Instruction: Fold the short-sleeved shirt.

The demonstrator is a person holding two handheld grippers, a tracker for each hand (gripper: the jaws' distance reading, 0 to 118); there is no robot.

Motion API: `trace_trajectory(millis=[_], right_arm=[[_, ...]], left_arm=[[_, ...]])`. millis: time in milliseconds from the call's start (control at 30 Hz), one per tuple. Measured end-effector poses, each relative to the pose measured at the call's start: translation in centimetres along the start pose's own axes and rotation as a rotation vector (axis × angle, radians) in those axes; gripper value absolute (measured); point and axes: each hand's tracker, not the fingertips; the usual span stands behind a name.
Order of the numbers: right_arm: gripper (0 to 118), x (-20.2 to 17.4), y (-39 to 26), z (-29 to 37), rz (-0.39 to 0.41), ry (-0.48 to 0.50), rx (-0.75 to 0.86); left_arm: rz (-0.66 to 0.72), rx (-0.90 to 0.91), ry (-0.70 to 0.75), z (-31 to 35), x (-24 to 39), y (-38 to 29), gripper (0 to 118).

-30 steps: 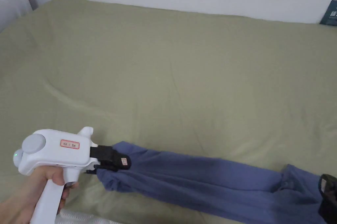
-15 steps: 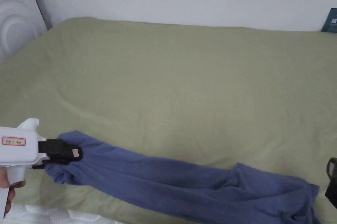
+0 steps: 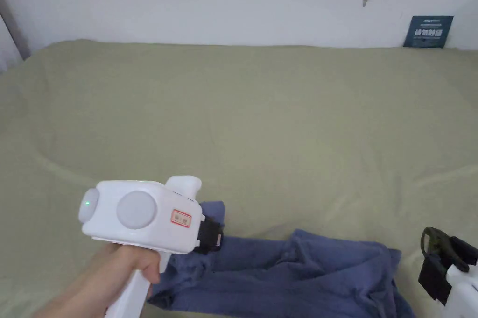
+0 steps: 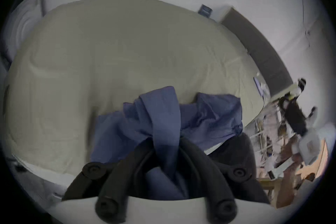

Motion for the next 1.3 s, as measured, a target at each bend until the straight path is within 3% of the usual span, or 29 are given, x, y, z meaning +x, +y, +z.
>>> trace_trajectory(millis=[33, 67, 100, 133, 167, 200, 333, 400, 433, 500, 700, 900, 1000, 1067, 1167, 1300], right_arm=[[0, 0.2, -0.1, 0.1, -0.002, -0.002, -0.003], [0, 0.4, -0.2, 0.1, -0.003, -0.007, -0.008], [0, 0.6, -0.4, 0.0, -0.005, -0.014, -0.012], [0, 0.9, -0.5, 0.0, -0.009, -0.016, -0.017], [0, 1.1, -0.6, -0.1, -0.012, -0.023, -0.025], [0, 1.2, -0.7, -0.1, -0.014, -0.028, -0.032], [0, 1.6, -1.0, -0.2, -0.023, -0.038, -0.044], [0, 1.6, -1.0, -0.4, -0.025, -0.031, -0.052], [0, 1.5, -1.0, -0.5, -0.025, -0.030, -0.054], [0, 1.3, -0.9, -0.7, -0.030, -0.017, -0.052], [0, 0.2, -0.6, -1.5, -0.041, 0.014, -0.052], [0, -0.3, -1.0, -1.5, -0.027, 0.021, -0.074], [0, -0.3, -1.3, -1.5, -0.024, 0.014, -0.091], [0, -0.3, -1.6, -1.8, -0.021, 0.013, -0.101], [0, -0.8, -1.4, -2.2, -0.007, 0.017, -0.103], [0, -1.8, -0.9, -2.6, 0.008, 0.032, -0.088]], left_arm=[[-0.013, -0.020, 0.008, -1.7, 1.0, 0.0, 10], [-0.001, -0.030, 0.004, -3.2, 1.7, 0.0, 20], [-0.009, -0.050, 0.009, -4.8, 2.4, -0.3, 48], [-0.032, -0.060, 0.003, -5.7, 3.4, -0.5, 90], [-0.058, -0.103, -0.017, -7.0, 3.8, -0.8, 118], [-0.057, -0.122, -0.030, -7.8, 3.9, -1.2, 118], [0.047, 0.008, -0.080, -6.4, 1.5, -0.9, 86], [0.109, 0.091, -0.140, -3.6, 0.1, -0.8, 82], [0.133, 0.116, -0.150, -2.3, -0.9, -0.9, 68], [0.163, 0.121, -0.166, -0.9, -3.2, -1.1, 3], [0.207, 0.060, -0.158, -2.9, -4.7, -1.7, 0], [0.259, -0.093, -0.379, -10.2, 0.4, -3.3, 0], [0.237, -0.101, -0.368, -11.7, 0.8, -3.7, 0], [0.253, -0.097, -0.389, -10.0, -0.5, -2.9, 0], [0.140, -0.008, -0.293, -5.2, -1.9, -2.4, 0], [0.200, 0.085, -0.200, 0.3, -8.0, -2.3, 0]])
